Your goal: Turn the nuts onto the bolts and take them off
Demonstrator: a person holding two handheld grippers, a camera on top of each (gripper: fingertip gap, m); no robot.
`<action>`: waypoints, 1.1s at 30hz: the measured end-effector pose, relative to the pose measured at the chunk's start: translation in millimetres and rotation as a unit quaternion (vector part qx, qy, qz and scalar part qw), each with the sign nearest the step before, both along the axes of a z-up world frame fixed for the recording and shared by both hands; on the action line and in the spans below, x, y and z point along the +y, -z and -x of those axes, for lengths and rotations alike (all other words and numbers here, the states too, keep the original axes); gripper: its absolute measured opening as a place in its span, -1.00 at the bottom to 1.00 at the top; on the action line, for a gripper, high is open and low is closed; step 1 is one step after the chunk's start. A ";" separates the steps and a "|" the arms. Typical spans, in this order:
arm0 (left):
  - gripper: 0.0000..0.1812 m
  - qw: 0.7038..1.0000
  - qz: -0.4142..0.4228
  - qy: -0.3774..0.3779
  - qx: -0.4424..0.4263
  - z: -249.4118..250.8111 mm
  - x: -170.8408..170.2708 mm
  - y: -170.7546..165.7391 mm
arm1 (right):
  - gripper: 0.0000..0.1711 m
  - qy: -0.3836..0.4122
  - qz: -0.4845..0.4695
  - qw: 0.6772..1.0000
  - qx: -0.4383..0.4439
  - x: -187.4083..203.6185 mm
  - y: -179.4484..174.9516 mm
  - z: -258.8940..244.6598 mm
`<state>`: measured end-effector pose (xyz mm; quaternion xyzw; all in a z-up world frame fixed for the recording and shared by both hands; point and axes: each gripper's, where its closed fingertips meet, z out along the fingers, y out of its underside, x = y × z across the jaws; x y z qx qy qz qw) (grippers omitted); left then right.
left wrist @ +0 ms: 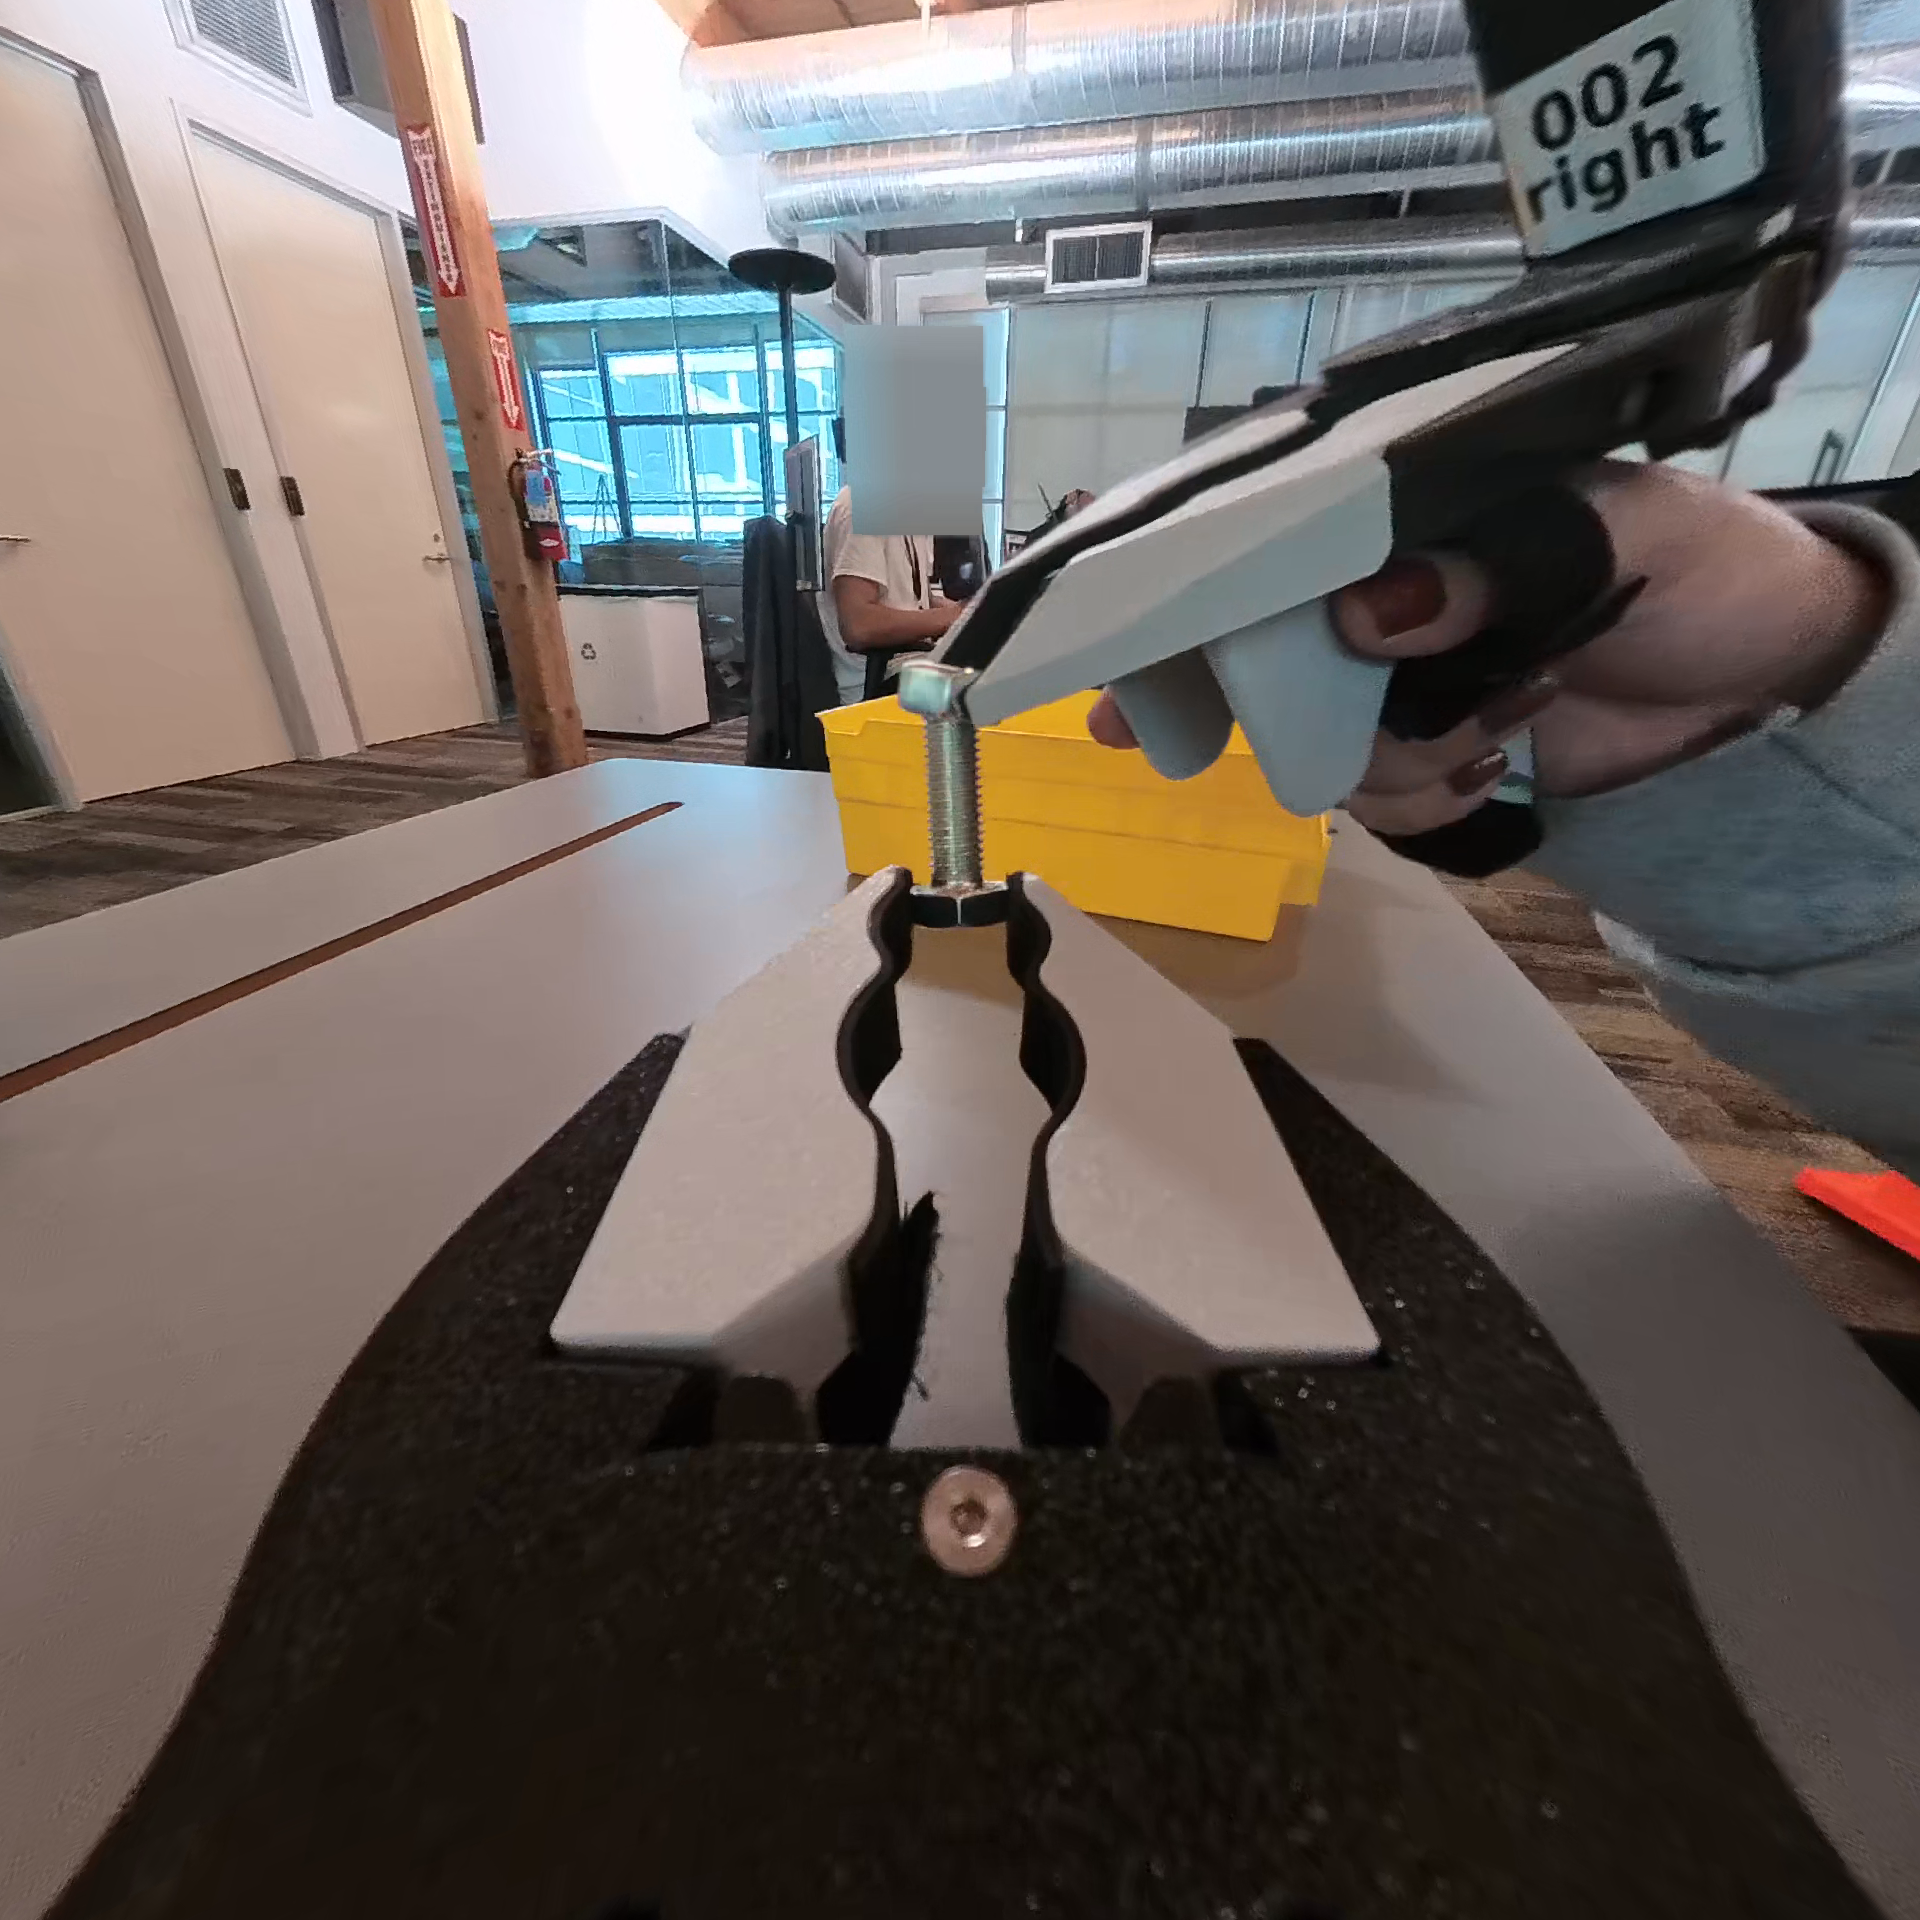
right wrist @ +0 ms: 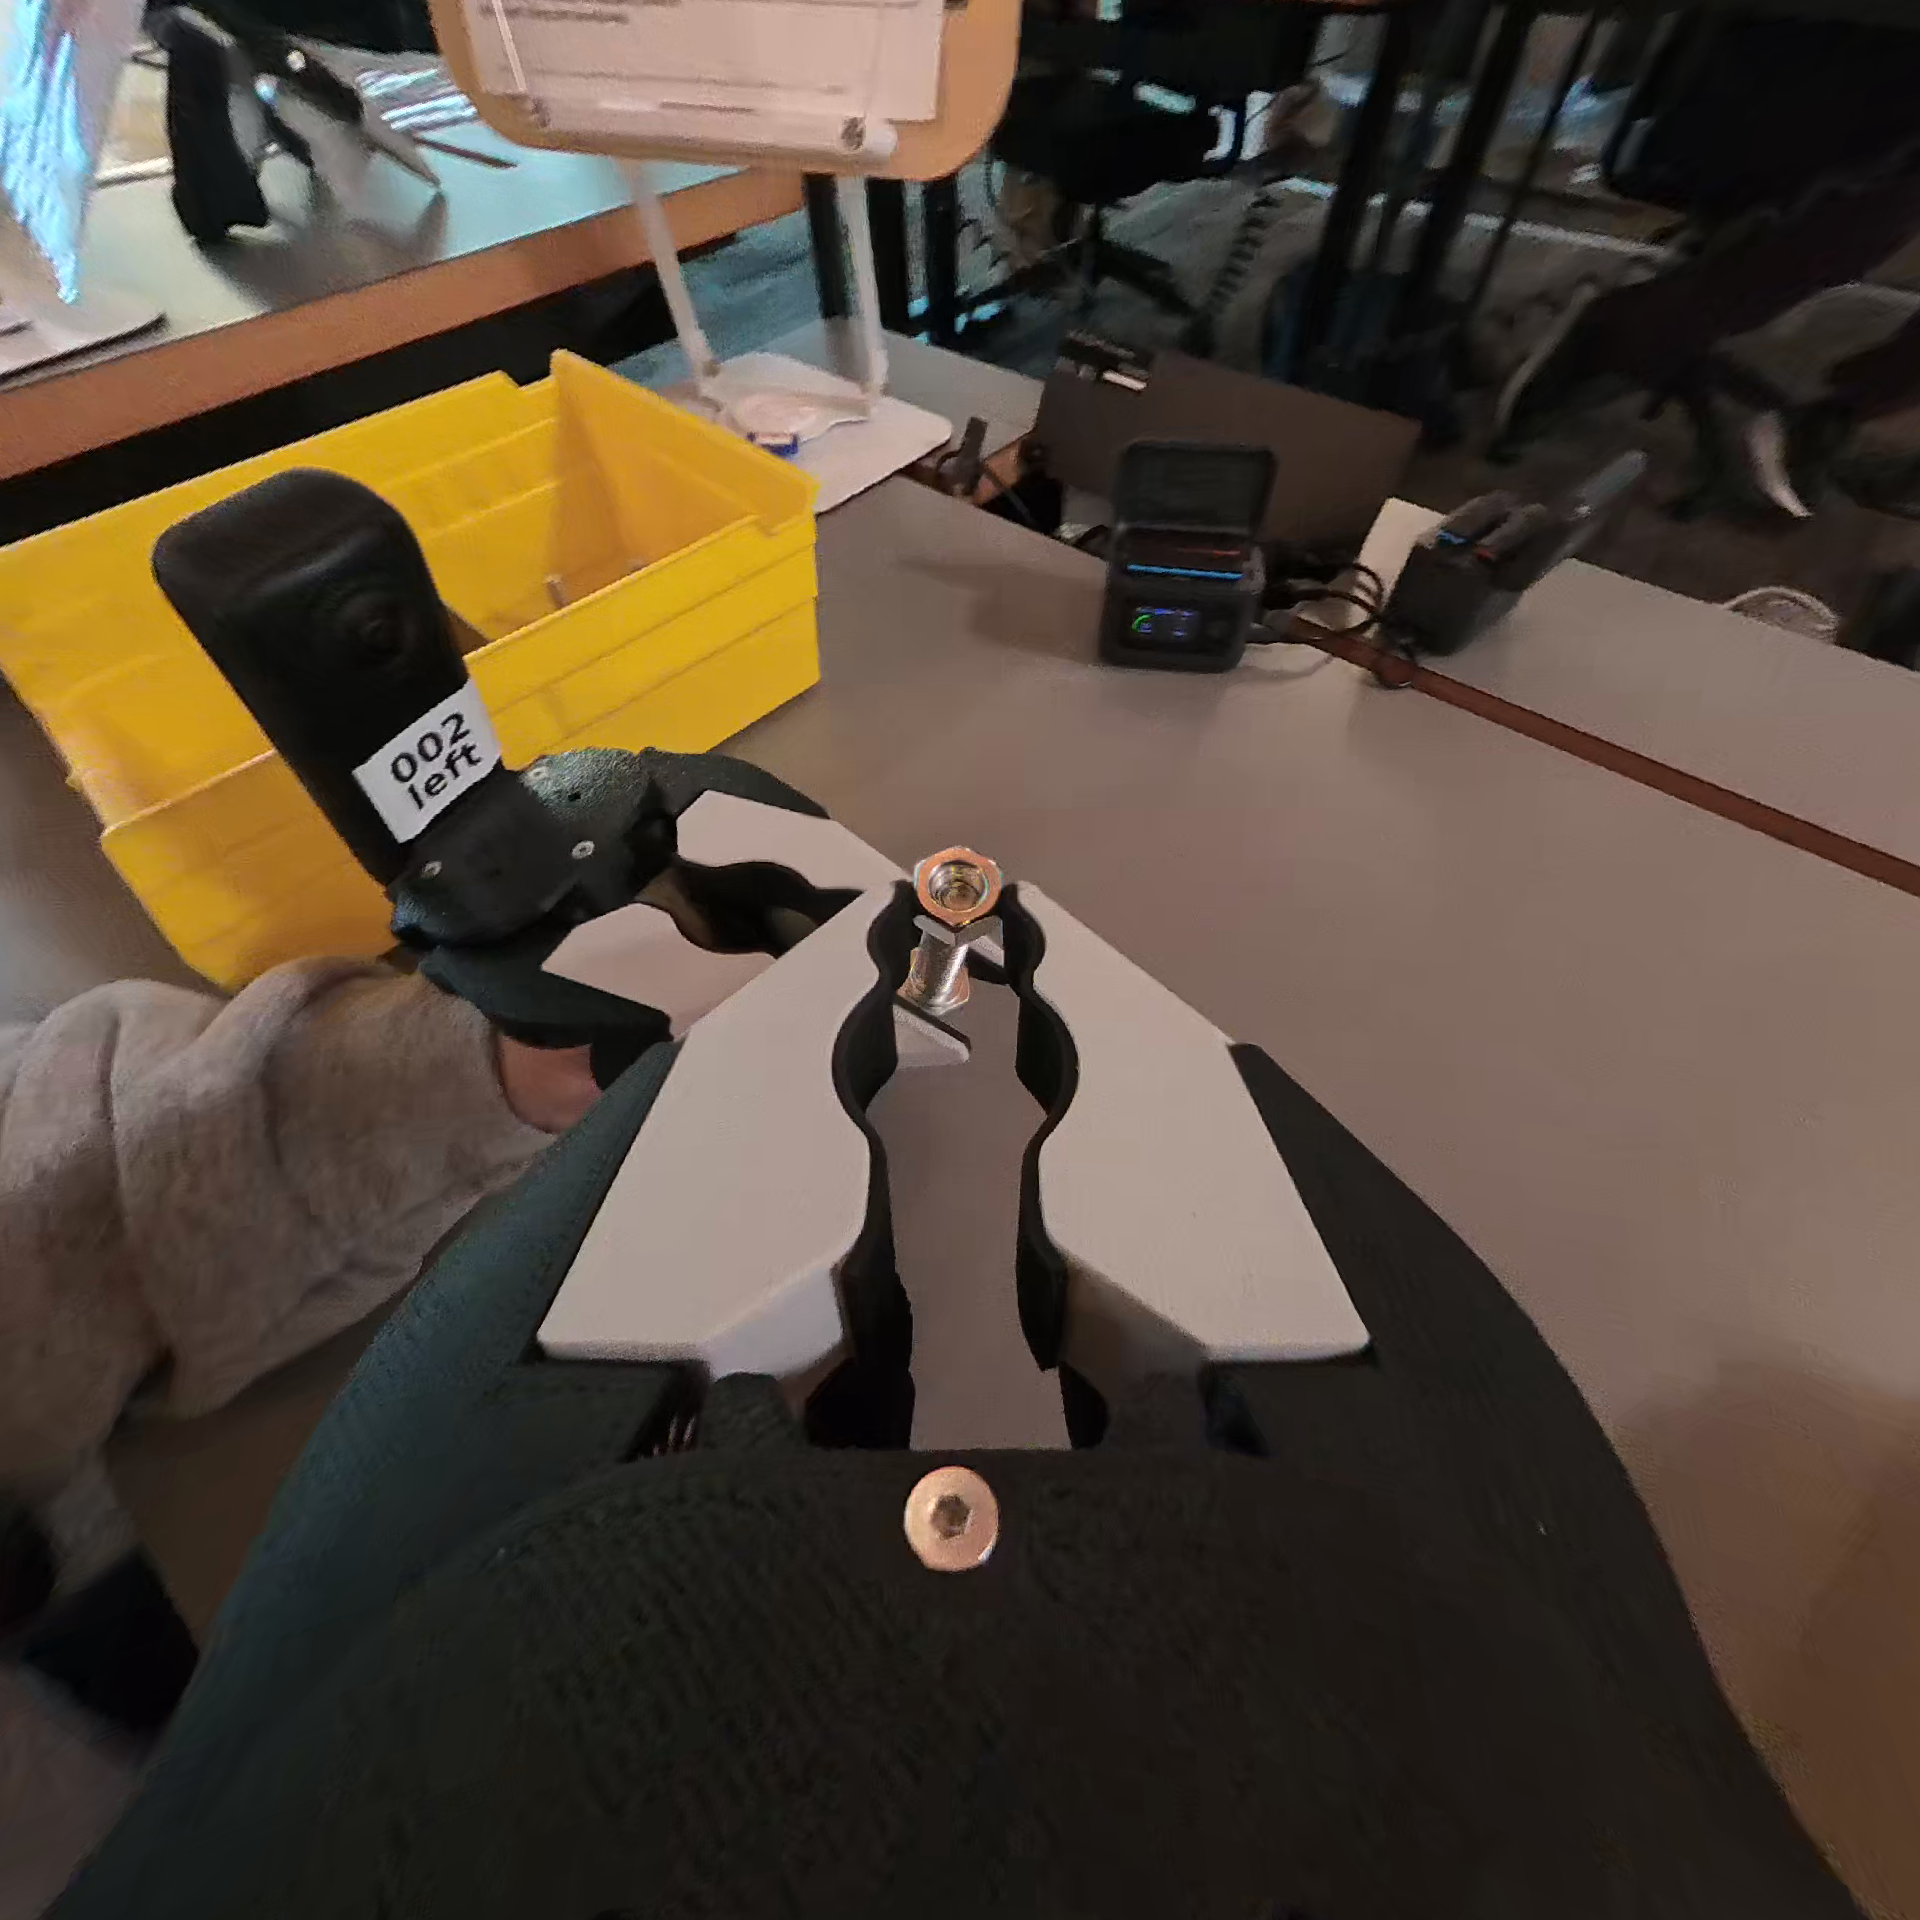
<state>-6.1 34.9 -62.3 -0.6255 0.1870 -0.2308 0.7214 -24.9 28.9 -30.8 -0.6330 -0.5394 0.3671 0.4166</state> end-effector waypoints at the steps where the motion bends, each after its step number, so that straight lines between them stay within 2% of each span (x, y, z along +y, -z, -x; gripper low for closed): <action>1: -0.84 1.000 0.001 0.002 -0.003 0.3 0.0 0.0 | -0.82 0.009 -0.003 1.000 0.007 0.1 -0.2 0.4; 4: -0.83 1.000 0.003 0.008 -0.012 0.2 -0.2 -0.3 | -0.79 0.019 -0.003 1.000 0.025 1.2 -0.9 2.4; 8: -0.83 1.000 0.005 0.016 -0.014 -2.1 -0.5 0.1 | -0.41 -0.003 -0.017 0.998 0.055 -1.8 -5.9 5.0; 13: -0.83 0.999 0.006 0.030 -0.031 -2.1 -1.7 -1.8 | -0.28 -0.059 -0.036 0.992 0.103 -17.8 -5.2 9.1; 27: -0.83 0.999 0.030 0.018 -0.026 2.6 3.6 5.9 | -0.30 -0.042 -0.037 0.990 0.133 -12.4 0.9 -1.9; 30: -0.83 0.999 0.035 0.012 -0.018 1.6 5.0 8.3 | -0.43 -0.037 -0.045 0.990 0.131 -9.2 4.6 5.5; 33: -0.83 0.999 0.042 -0.006 -0.023 7.6 7.9 9.9 | -0.48 -0.026 -0.060 0.992 0.111 -2.7 22.4 14.3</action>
